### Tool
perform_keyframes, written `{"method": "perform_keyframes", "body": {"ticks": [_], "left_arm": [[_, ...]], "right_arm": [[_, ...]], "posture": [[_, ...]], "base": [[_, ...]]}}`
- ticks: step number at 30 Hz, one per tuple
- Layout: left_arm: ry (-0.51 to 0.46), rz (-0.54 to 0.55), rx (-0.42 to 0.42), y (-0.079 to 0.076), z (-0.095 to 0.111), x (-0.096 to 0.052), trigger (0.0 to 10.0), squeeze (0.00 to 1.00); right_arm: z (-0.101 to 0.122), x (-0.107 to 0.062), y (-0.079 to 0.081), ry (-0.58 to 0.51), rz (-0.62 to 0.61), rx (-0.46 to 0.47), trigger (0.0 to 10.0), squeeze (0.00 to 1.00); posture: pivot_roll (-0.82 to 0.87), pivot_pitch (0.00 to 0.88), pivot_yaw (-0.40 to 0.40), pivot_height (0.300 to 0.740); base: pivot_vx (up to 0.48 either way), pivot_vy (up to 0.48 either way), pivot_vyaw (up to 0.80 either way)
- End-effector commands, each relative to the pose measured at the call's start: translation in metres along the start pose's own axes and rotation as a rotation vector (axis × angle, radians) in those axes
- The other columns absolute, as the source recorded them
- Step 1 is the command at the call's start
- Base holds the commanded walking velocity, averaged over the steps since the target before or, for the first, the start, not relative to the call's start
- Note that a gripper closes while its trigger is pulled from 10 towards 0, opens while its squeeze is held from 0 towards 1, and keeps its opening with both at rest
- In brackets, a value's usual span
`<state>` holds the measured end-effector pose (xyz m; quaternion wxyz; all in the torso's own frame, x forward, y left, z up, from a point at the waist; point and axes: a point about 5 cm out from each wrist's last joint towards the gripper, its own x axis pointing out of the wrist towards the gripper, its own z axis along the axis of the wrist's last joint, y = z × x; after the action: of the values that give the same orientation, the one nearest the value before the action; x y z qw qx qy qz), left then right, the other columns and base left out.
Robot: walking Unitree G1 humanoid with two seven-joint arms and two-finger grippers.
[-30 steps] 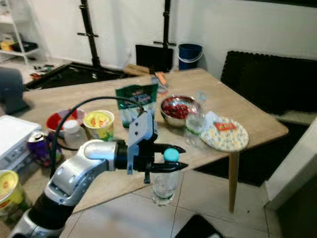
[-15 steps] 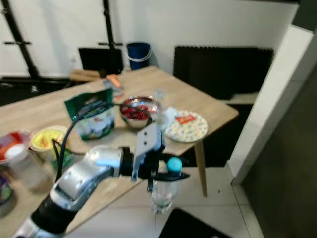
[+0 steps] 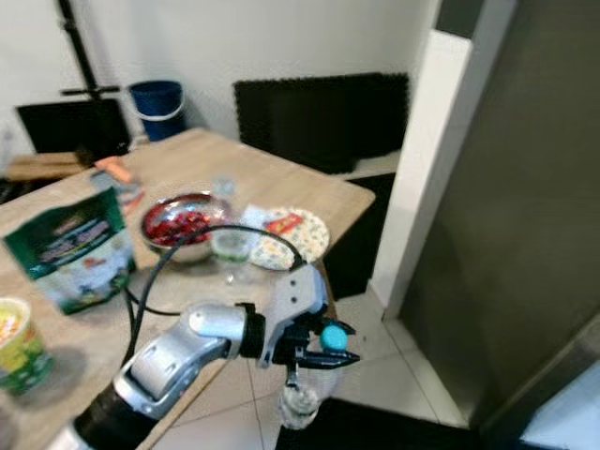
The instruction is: Restocking fridge
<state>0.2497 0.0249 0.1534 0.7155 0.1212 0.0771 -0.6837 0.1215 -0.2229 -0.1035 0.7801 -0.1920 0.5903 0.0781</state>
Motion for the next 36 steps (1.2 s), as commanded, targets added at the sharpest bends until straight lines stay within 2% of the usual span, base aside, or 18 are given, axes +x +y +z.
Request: {"method": "perform_keyframes", "body": {"ticks": [1,10,16,17,21,26,36], "left_arm": [[-0.029,-0.008,0.043,-0.002,0.007,0.005,10.0,0.00],[-0.019,0.012,0.063,-0.001,0.003,0.012,10.0,0.00],[-0.080,0.083,0.074,0.005,0.010,0.016,10.0,0.00],[-0.098,0.132,0.091,0.010,0.013,0.017,10.0,0.00],[-0.119,0.176,0.103,0.015,0.015,0.019,10.0,0.00],[-0.117,0.176,0.097,0.015,0.015,0.019,10.0,0.00],[-0.121,0.184,0.088,0.014,0.010,0.023,10.0,0.00]], "right_arm": [[0.001,0.000,-0.004,0.002,-0.016,-0.005,10.0,0.00],[0.002,0.000,-0.005,0.002,-0.022,-0.003,10.0,0.00],[0.001,0.000,-0.004,0.003,-0.019,-0.002,10.0,0.00],[0.002,0.000,-0.004,0.002,-0.019,-0.002,10.0,0.00],[0.002,0.000,-0.003,0.000,-0.018,-0.002,10.0,0.00],[0.002,0.000,-0.003,0.001,-0.018,-0.003,10.0,0.00],[0.002,0.000,-0.002,0.000,-0.012,-0.007,10.0,0.00]], "posture": [[-0.06,0.000,-0.008,0.740],[-0.06,0.000,-0.008,0.740],[-0.06,0.000,-0.009,0.740],[-0.06,0.000,-0.009,0.740],[-0.06,0.000,-0.008,0.740],[-0.06,0.000,-0.009,0.740],[-0.06,0.000,-0.010,0.740]], "base": [[0.000,0.000,-0.80],[0.000,0.000,-0.79],[0.000,0.000,-0.79],[0.000,-0.262,-0.79],[0.279,-0.371,-0.79],[0.308,-0.366,-0.80],[0.000,0.000,-0.79]]}}
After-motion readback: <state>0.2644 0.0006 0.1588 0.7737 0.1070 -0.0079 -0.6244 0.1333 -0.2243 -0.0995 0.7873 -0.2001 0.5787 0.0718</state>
